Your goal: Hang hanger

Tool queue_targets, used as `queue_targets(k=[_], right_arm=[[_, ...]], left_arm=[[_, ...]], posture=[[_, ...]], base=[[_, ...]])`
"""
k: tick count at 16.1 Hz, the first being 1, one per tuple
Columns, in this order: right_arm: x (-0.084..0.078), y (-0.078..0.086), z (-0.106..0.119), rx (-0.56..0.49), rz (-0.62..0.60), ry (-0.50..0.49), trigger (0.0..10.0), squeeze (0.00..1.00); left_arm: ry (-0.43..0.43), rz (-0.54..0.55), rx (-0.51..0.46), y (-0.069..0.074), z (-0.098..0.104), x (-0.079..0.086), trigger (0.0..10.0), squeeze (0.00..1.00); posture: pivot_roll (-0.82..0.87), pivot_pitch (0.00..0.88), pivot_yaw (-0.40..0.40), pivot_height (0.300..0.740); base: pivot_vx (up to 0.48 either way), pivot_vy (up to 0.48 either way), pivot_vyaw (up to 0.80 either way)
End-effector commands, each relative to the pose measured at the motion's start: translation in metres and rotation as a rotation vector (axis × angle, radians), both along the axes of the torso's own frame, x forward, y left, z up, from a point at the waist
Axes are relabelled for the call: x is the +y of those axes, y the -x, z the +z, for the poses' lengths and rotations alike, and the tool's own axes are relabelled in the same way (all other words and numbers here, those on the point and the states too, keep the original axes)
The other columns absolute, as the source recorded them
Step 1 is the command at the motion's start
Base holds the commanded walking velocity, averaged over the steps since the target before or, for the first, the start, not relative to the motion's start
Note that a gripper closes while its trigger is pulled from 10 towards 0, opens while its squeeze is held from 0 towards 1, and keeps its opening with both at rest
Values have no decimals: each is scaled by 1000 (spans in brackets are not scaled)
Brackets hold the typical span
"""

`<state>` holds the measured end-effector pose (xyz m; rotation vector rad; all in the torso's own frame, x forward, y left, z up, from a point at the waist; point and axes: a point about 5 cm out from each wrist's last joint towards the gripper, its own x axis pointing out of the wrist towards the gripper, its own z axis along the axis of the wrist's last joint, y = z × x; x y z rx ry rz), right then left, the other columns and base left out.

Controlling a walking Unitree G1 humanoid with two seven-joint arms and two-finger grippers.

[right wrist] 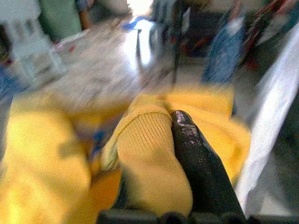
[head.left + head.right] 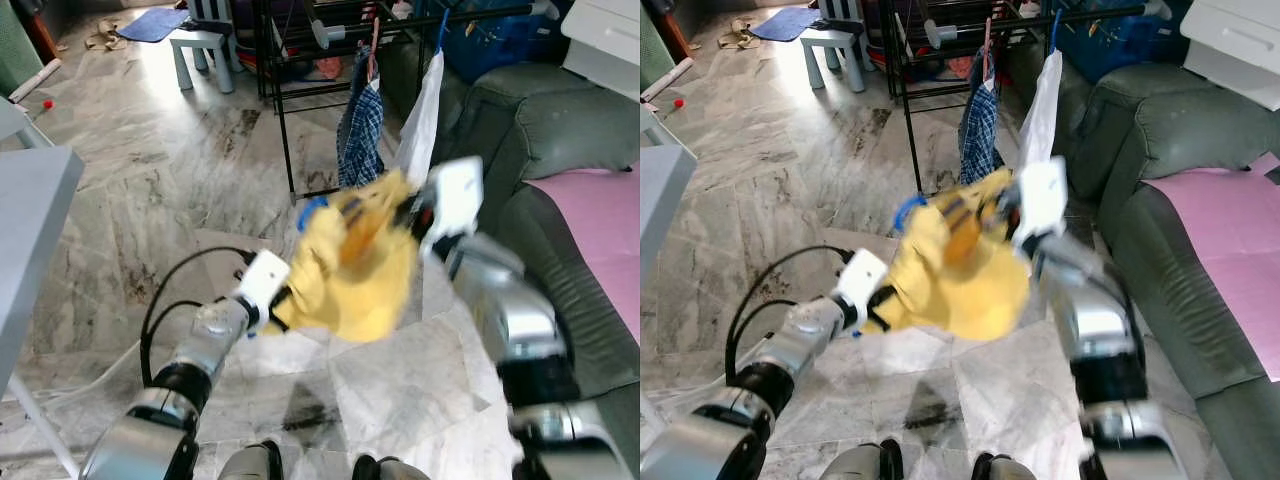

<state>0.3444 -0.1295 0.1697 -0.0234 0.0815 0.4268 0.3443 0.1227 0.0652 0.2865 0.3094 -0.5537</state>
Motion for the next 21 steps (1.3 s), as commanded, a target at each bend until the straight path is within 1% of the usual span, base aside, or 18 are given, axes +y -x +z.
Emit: queue_targets(k=[1,2,4,5,6,7,8,9,10,11,12,14,15,16,17,18,20,21], right_arm=[[8,6,2,11,64,0,0,0],[17,19,-14,95,170,24,0,0],[27,32,-24,163,260,18,0,0],[35,44,-34,215,349,35,0,0],[38,50,-41,239,391,45,0,0],[36,51,-47,256,384,53,0,0],[32,53,-56,260,374,106,7569,0],[24,53,-67,280,334,127,10000,1000],[17,54,-75,288,317,159,10000,1000],[11,56,-80,275,313,220,10000,1000],[6,58,-84,263,322,280,10000,1000],[-3,61,-86,237,354,354,10000,1000],[-6,64,-84,219,390,351,10000,1000],[-10,65,-83,215,399,355,10000,1000],[-16,66,-81,198,430,387,10000,1000],[-17,68,-80,181,450,401,10000,1000],[-25,68,-68,97,492,434,10000,1000],[-37,64,-60,73,470,459,10000,1000]], left_arm=[[44,35,-47,-9,14,-1,0,0],[76,59,-64,-14,21,-1,0,0],[101,73,-72,-16,24,-2,0,0],[110,72,-73,-16,25,-4,0,0],[115,71,-72,-17,26,-5,0,0],[115,70,-71,-17,26,-5,0,0],[121,60,-67,-16,25,-6,0,0],[121,50,-62,-16,24,-7,0,0],[117,39,-58,-15,23,-7,0,0],[113,35,-58,-14,23,-6,0,0],[107,36,-58,-14,23,-4,0,0],[99,37,-55,-14,22,-2,0,0],[94,35,-51,-13,21,0,0,0],[88,32,-50,-13,20,0,0,0],[79,27,-51,-14,20,1,0,0],[73,24,-53,-14,21,2,0,0],[65,-51,-100,-14,27,2,0,0],[53,-120,-118,-12,30,2,0,0]], posture=[[-92,104,10,740],[-95,102,12,740],[-95,102,12,740],[-95,101,10,740],[-96,100,8,740],[-96,100,8,740],[-95,99,7,740],[-93,95,6,740],[-93,95,6,740],[-93,95,6,740],[-89,94,10,740],[-91,95,13,740],[-93,97,13,740],[-94,99,14,740],[-94,99,14,740],[-96,103,14,740],[-95,108,14,740],[-96,110,15,740]], base=[[0,0,0],[0,0,0],[0,0,0],[0,0,0],[0,0,0],[0,0,0],[0,0,0],[0,0,0],[0,0,0],[0,0,0],[0,0,0],[0,0,0],[0,0,0],[0,0,0],[0,0,0],[0,0,0],[0,0,0],[0,0,0]])
